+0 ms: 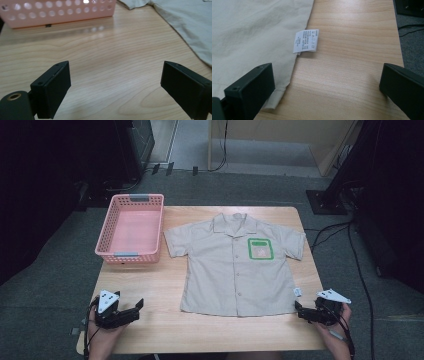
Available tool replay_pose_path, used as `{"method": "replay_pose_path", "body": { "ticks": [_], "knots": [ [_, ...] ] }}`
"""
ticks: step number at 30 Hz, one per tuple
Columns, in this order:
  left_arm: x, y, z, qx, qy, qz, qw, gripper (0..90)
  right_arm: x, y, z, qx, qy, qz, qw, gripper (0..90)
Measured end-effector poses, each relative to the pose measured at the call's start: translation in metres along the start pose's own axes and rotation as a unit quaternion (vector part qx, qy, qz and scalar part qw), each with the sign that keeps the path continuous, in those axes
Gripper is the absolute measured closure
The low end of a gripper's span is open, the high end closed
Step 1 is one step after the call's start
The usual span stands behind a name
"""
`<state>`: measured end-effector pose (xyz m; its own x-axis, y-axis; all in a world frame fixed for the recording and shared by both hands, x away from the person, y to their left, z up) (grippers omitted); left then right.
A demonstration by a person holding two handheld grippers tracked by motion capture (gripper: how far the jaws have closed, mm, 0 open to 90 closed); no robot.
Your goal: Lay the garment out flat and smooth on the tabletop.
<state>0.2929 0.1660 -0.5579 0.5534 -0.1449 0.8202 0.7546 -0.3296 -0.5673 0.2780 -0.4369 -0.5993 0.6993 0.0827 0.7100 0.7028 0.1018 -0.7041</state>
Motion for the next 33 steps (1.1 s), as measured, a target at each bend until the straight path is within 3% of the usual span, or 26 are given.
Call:
{"method": "replay_pose_path", "body": {
  "ticks": [4,9,15,23,28,33],
  "knots": [
    [-0.007,-0.007,0.020,0.017,-0.012,0.003,0.9998,9.7,0.000,0.000,0.000,0.000,0.000,0.000,1.0000,0.0],
    [-0.014,-0.014,0.037,0.022,-0.018,0.007,0.9996,9.7,0.000,0.000,0.000,0.000,0.000,0.000,1.0000,0.0],
    [-0.025,-0.016,0.051,0.029,-0.026,0.019,0.9991,9.7,0.000,0.000,0.000,0.000,0.000,0.000,1.0000,0.0],
    [-0.033,-0.014,0.056,0.027,-0.033,0.035,0.9985,9.7,0.000,0.000,0.000,0.000,0.001,0.000,1.0000,0.0],
    [-0.037,-0.010,0.054,0.029,-0.029,0.059,0.9974,9.7,0.000,0.000,0.000,0.000,0.000,0.000,1.0000,0.0],
    [-0.038,-0.008,0.053,0.038,-0.019,0.066,0.9969,9.7,0.000,0.000,0.000,0.000,0.000,0.000,1.0000,0.0]
  ]
}}
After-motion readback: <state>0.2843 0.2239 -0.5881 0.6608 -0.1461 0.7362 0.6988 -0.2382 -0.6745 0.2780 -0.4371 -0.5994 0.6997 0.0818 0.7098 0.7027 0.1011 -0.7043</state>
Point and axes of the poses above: each handheld gripper's, and its own axes: y roughly forward along the jaws, x roughly out of its top, z roughly to its left, the point moved 9 cm from there along y, roughly forward along the jaws, and after that the axes turned 1 degree about -x, right-handed, at the moved point
